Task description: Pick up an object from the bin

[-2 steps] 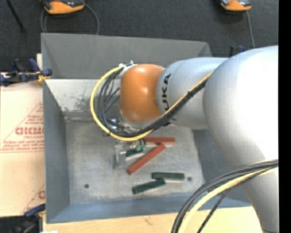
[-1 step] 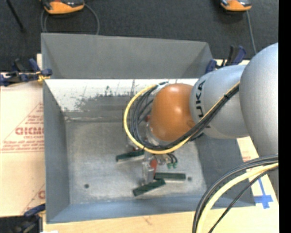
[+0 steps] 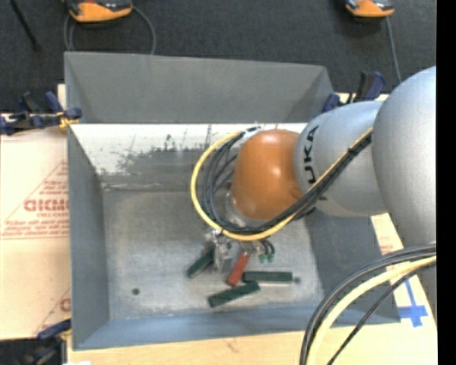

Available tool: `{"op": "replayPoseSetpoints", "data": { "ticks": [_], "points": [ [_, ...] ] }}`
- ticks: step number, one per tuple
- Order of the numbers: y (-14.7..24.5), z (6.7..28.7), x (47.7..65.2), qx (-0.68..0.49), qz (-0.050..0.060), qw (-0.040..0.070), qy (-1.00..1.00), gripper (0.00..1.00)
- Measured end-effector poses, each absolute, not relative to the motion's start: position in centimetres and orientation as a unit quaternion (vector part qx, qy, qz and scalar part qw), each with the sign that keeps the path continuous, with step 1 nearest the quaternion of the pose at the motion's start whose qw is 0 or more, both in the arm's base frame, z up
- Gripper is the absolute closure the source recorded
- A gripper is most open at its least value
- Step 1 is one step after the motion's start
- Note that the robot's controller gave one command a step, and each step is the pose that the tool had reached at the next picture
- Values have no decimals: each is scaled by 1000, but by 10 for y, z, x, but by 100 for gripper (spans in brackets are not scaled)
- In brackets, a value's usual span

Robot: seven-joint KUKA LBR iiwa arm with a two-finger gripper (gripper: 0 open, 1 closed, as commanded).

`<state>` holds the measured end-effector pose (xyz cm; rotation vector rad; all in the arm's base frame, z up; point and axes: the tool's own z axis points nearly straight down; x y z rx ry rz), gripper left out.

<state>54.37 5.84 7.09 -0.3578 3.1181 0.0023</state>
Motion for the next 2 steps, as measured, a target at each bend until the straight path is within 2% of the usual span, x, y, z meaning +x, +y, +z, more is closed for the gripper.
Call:
{"op": "replayPoseSetpoints", "data": {
  "ticks": [1, 2],
  "points": [
    [77, 159, 561, -154, 0, 7, 988, 100],
    [77, 154, 558, -152, 1, 2, 988, 0]
  ]
}}
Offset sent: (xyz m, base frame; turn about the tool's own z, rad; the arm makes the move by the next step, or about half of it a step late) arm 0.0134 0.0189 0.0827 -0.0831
